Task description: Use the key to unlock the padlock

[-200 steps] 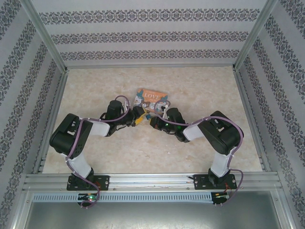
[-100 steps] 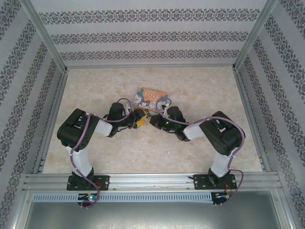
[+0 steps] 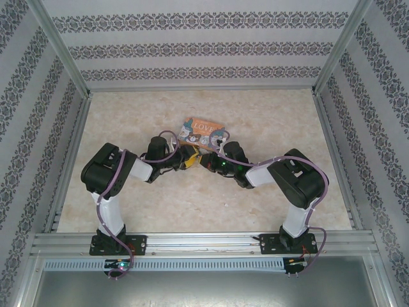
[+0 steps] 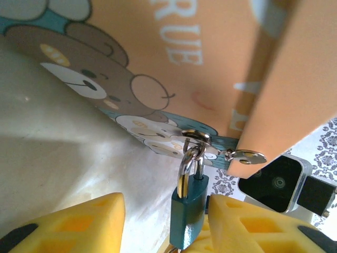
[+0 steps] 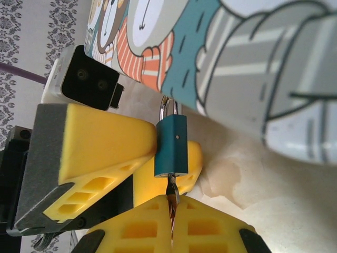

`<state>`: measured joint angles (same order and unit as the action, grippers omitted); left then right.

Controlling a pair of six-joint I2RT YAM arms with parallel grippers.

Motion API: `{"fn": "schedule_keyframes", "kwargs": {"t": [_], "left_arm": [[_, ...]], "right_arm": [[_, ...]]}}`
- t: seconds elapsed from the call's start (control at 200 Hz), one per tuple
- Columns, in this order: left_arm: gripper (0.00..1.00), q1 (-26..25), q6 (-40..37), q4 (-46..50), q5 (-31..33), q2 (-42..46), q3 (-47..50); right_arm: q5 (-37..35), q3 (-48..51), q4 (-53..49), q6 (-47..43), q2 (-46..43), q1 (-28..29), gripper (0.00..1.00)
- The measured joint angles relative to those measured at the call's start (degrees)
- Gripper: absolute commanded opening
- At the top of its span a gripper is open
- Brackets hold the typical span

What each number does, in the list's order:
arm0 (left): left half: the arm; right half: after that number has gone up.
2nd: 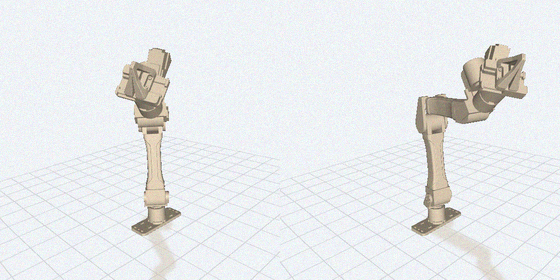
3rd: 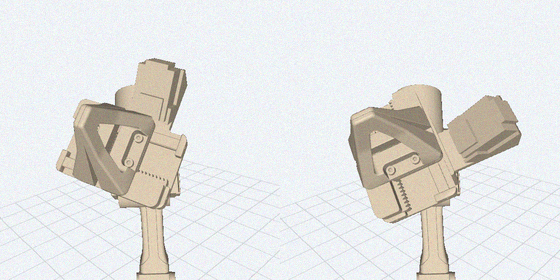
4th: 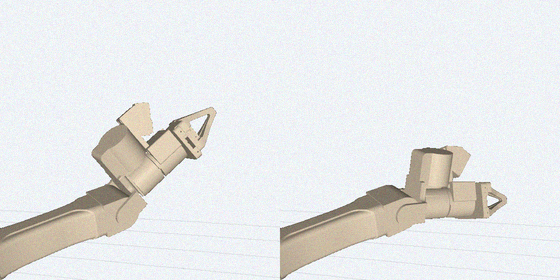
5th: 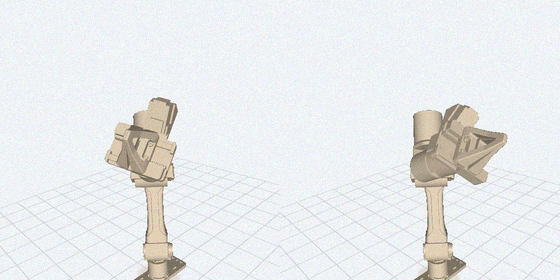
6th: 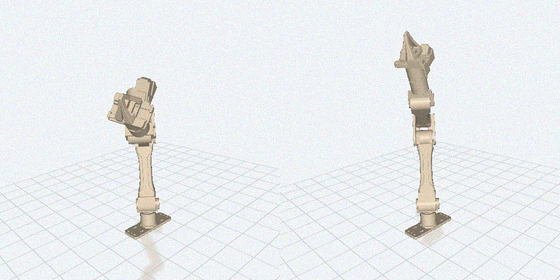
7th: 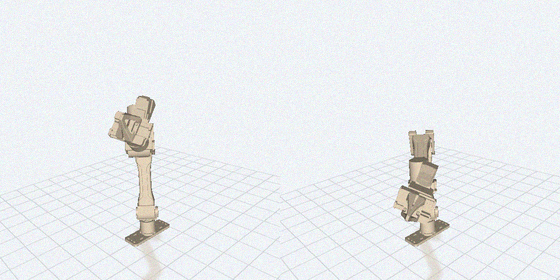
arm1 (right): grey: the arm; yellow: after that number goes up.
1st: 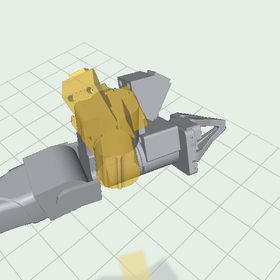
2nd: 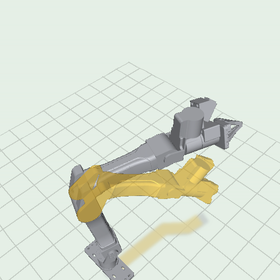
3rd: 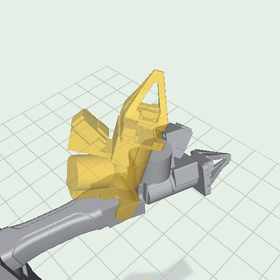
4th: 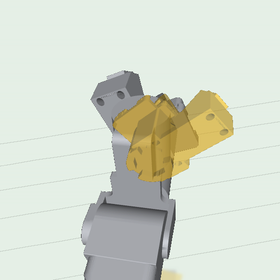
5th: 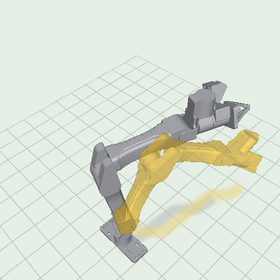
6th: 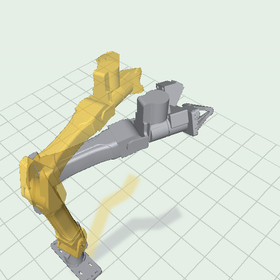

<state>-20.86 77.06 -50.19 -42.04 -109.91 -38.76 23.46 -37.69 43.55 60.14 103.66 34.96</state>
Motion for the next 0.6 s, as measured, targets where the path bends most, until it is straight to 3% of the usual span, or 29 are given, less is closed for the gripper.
{"fn": "schedule_keyframes", "kwargs": {"t": [0.6], "left_arm": [[0.31,0.0,2.2,-3.2,-0.3,-2.0,-1.4]], "right_arm": [[0.0,-0.6,-0.2,0.7,0.0,0.0,0.00]]}}
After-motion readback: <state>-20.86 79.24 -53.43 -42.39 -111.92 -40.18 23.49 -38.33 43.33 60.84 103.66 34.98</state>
